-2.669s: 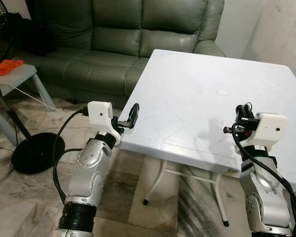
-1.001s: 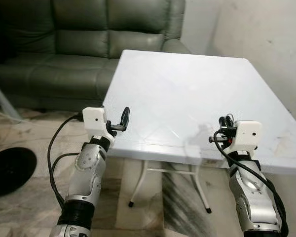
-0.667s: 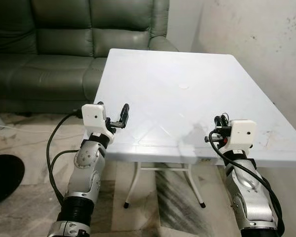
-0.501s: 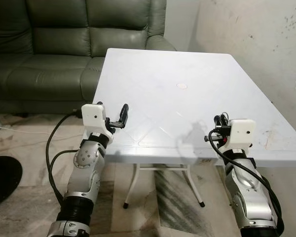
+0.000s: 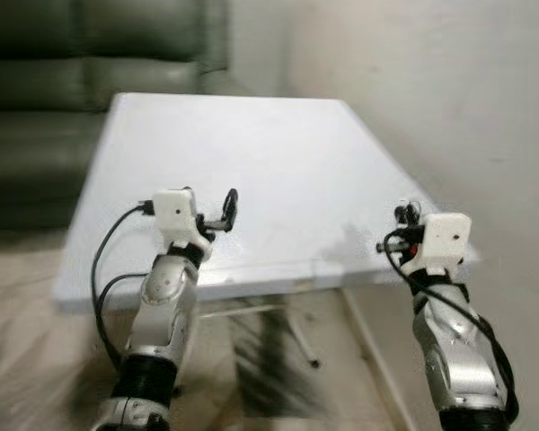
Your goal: Hang keys on a hook
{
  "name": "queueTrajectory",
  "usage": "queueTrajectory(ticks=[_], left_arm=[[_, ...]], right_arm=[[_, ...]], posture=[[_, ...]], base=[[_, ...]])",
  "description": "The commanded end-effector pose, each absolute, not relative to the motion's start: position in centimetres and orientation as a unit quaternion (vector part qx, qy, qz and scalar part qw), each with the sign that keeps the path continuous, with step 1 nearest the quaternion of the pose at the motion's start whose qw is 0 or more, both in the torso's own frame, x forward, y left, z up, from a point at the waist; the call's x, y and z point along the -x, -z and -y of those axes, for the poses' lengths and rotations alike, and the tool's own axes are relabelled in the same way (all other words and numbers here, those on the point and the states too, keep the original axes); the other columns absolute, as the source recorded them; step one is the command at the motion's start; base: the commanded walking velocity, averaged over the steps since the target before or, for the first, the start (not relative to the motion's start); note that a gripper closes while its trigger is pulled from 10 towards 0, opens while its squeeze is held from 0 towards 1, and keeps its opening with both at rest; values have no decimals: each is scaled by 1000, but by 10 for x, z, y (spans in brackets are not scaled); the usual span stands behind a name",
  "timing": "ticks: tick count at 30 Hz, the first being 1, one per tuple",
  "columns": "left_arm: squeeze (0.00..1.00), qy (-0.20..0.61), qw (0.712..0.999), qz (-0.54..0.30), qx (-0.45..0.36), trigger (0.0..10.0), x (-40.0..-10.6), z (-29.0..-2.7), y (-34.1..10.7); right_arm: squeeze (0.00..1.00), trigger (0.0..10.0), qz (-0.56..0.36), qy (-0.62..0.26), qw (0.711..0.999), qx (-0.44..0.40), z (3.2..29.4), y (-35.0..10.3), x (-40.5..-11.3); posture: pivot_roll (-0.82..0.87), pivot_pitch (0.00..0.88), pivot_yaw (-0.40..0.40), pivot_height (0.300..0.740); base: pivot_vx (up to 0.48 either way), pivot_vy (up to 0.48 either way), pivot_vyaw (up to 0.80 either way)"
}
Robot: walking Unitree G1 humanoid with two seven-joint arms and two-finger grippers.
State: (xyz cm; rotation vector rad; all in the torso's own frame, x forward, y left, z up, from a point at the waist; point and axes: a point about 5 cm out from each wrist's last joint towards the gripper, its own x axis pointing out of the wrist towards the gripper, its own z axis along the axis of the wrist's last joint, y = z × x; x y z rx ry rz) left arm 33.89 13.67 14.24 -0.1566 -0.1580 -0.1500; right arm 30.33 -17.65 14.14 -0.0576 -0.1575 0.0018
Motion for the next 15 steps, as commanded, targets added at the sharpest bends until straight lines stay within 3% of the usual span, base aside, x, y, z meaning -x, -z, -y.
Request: queueTrajectory(ticks=[1, 15], left_arm=[[0, 77, 991, 74, 80, 10000, -340, -133, -143], [0, 70, 991, 61, 96, 10000, -337, -134, -139]], right_arm=[[0, 10000, 81, 2, 996, 32, 179, -143, -303], [0, 10000, 80, 3, 996, 32, 180, -144, -300]], posture=[[12, 0, -73, 740], [11, 0, -81, 740]], base=[[0, 0, -769], [0, 0, -769]])
